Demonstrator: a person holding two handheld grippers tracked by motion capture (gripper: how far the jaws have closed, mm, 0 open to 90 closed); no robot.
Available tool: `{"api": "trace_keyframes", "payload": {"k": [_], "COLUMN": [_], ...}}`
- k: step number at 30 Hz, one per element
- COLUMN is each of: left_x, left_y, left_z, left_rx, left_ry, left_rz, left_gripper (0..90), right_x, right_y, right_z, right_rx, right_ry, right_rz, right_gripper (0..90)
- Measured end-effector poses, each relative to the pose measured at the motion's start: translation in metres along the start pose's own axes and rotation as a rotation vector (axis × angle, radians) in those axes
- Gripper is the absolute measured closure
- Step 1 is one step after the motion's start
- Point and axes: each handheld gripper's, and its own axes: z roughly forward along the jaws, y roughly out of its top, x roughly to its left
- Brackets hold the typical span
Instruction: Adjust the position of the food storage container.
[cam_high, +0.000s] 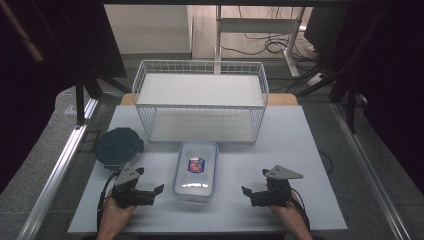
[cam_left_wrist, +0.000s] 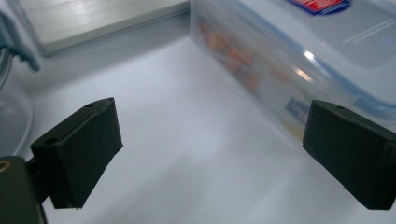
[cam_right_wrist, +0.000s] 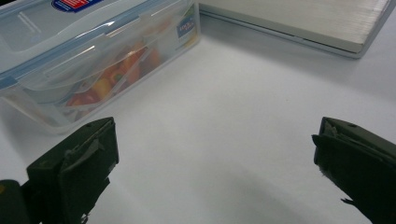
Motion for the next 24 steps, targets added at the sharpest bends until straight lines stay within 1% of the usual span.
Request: {"api": "trace_keyframes", "payload": {"k": [3,4,5,6,7,8,10,12,13,15,16,19,21,23,24], "left_x": [0.0006,0.0022,0.0022,0.0040,0.0045,0.0045,0.0048,0.0045,0.0045,0.0048,0.0048,0.0042,0.0022,0.0010,-0.0019], "left_y": [-0.0007,-0.0011,-0.0011,-0.0008,-0.0006,-0.0006,-0.0006,-0.0008,-0.0008,-0.0011,-0.0009,0.0005,0.0021,0.0026,0.0038], "left_z": [0.0001,-0.0012,-0.0012,-0.0022,-0.0026,-0.0026,-0.0025,-0.0007,-0.0007,0.0003,0.0006,-0.0013,-0.0032,-0.0029,-0.0020], "left_rx": [-0.003,-0.011,-0.011,-0.013,-0.011,-0.011,-0.004,0.012,0.012,0.021,0.027,0.025,0.029,0.034,0.050], "left_ry": [0.011,0.007,0.007,-0.026,-0.039,-0.039,-0.052,-0.064,-0.064,-0.086,-0.088,-0.107,-0.100,-0.096,-0.093], "left_rz": [0.007,-0.004,-0.004,-0.025,-0.033,-0.033,-0.038,-0.031,-0.031,-0.033,-0.038,-0.042,-0.034,-0.028,-0.015], "left_gripper": [3.7,3.7,3.7,3.7,3.7,3.4,3.1,1.5,1.1,0.4,0.5,4.4,9.8,13.0,16.4], "right_x": [-0.0011,-0.0037,-0.0037,-0.0063,-0.0072,-0.0072,-0.0082,-0.0073,-0.0073,-0.0060,-0.0056,-0.0054,-0.0056,-0.0056,-0.0055], "right_y": [-0.0001,-0.0002,-0.0002,-0.0003,-0.0005,-0.0005,-0.0011,-0.0016,-0.0016,-0.0015,-0.0014,-0.0008,-0.0004,0.0000,-0.0001], "right_z": [-0.0010,-0.0022,-0.0022,-0.0027,-0.0023,-0.0023,-0.0010,0.0010,0.0010,0.0016,0.0016,0.0009,0.0004,0.0001,0.0003], "right_rx": [-0.006,-0.007,-0.007,-0.007,-0.003,-0.003,0.013,0.031,0.031,0.036,0.039,0.041,0.037,0.038,0.043], "right_ry": [-0.009,-0.024,-0.024,-0.044,-0.047,-0.047,-0.052,-0.054,-0.054,-0.057,-0.058,-0.069,-0.074,-0.078,-0.083], "right_rz": [0.004,0.017,0.017,0.020,0.022,0.022,0.023,0.013,0.013,0.001,-0.002,-0.006,-0.003,-0.002,-0.004], "right_gripper": [0.0,0.0,0.0,0.0,0.0,0.0,0.0,0.0,0.0,0.0,0.0,0.0,0.0,0.0,0.0]}}
